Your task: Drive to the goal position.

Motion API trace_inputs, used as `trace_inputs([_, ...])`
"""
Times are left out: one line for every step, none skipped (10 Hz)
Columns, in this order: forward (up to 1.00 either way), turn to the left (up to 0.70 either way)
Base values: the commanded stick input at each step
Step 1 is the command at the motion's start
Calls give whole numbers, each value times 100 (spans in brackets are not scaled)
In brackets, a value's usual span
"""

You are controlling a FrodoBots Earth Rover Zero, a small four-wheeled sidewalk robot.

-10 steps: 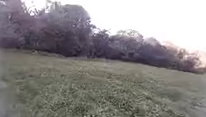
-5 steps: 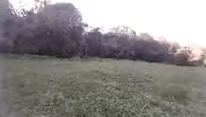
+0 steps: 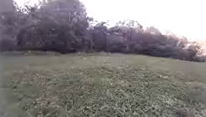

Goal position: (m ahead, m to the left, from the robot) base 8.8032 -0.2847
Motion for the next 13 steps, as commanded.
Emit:
trace_inputs([85, 0])
trace_inputs([85, 0])
trace_inputs([85, 0])
trace_inputs([85, 0])
trace_inputs([85, 0])
trace_inputs([85, 0])
trace_inputs([85, 0])
trace_inputs([85, 0])
trace_inputs([85, 0])
trace_inputs([85, 0])
trace_inputs([85, 0])
trace_inputs([85, 0])
trace_inputs([85, 0])
